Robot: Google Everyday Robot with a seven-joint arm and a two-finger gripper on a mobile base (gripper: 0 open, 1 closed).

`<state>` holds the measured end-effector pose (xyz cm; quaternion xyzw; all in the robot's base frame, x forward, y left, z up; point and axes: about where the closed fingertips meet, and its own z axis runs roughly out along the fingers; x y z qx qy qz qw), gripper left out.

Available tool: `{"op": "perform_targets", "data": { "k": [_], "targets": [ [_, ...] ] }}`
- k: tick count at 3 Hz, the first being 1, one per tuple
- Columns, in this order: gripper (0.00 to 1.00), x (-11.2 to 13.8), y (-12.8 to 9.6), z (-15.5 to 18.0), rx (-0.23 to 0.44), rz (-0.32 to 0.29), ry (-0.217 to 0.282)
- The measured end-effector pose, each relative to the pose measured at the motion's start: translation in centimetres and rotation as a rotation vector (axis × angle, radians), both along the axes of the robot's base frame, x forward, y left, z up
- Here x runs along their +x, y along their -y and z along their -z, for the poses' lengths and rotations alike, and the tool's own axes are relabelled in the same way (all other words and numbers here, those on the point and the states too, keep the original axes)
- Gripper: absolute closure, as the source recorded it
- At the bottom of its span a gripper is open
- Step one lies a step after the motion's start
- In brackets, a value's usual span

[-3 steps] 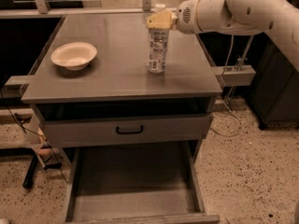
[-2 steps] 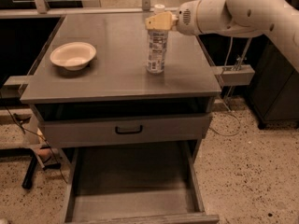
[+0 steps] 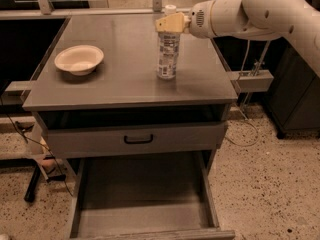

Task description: Pick blue plastic bottle from middle drawer and place on counter

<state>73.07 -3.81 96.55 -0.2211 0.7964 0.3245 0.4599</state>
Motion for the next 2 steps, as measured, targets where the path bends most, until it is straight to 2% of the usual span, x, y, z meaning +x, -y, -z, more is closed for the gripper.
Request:
{"op": "perform_targets", "data": {
  "k": [2],
  "targets": [
    [0.10, 0.00, -0.01, 0.00, 0.000, 0.000, 0.000]
  ]
}}
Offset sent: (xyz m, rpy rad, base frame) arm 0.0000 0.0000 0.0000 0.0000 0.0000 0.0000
